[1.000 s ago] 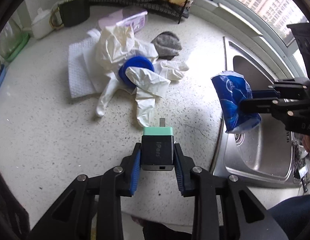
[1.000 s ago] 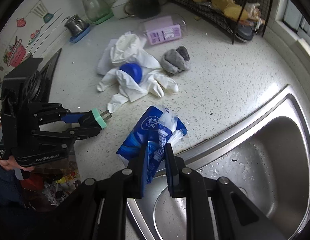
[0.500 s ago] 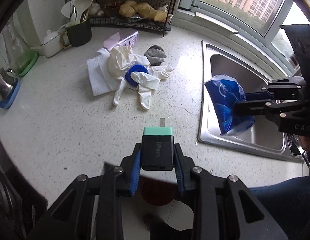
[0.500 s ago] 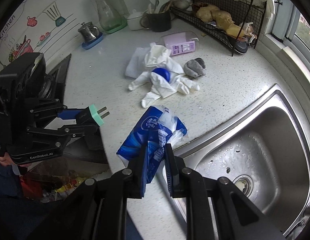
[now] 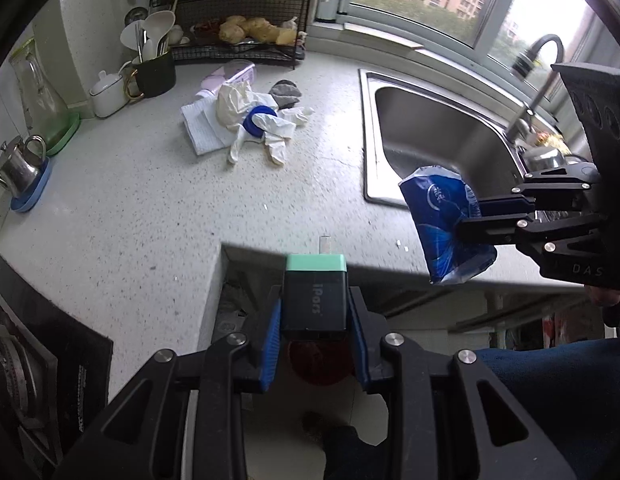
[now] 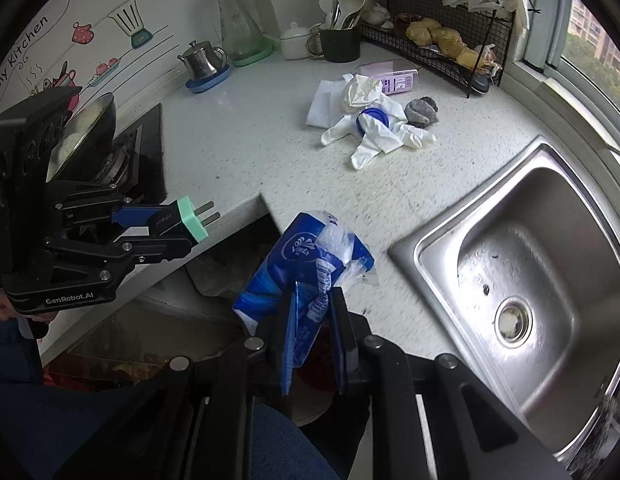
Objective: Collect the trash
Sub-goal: 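Carry the iPort box and tissue pack down over the red bucket with both tools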
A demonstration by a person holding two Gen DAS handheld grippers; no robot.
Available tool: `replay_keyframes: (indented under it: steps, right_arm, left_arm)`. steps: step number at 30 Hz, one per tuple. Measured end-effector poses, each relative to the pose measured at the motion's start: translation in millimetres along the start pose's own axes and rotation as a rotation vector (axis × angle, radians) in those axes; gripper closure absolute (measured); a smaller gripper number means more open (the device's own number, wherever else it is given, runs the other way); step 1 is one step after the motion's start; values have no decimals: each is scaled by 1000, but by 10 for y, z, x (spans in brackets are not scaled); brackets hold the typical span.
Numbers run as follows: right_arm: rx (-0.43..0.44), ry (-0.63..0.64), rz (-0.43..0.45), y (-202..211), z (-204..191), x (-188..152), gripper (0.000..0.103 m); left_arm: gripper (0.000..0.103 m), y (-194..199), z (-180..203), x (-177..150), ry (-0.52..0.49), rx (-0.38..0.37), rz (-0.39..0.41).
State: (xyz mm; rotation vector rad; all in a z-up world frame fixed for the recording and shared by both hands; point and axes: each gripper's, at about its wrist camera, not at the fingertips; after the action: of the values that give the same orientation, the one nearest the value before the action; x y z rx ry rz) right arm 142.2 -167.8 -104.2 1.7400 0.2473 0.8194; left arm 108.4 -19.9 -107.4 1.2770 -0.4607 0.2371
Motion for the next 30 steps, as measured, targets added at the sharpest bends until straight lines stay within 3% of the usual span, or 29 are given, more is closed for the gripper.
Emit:
replay_keyframes:
  steps: [5,15,23,30]
  right_arm:
    - [-34,-70,-8,40,-264,-318,88]
    - [-41,-173,-86,-33,-498,-730,88]
    - [-20,-191,-189,-631,-429,-935,88]
    - [-12,-130,-250,-1348,-397,-1163,88]
  left_arm:
    - [75,88,35,-271,-31,-49,-10]
    - [75,-125,75,-727,-62,-100,-119]
    - [75,-667,17,-1030,-39,-88,-210]
    - [75,-1430,-60,-1358,-11,-82,-281]
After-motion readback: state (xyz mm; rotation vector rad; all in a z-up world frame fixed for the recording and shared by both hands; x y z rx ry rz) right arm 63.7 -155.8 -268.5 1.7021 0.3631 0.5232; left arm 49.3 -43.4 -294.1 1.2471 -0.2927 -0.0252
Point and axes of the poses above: each gripper's, at about its wrist camera, not at the fingertips, and y roughly against the way its jaws point, z to its right, x to its top, and after that the axes turned 6 degrees about -x, right-handed
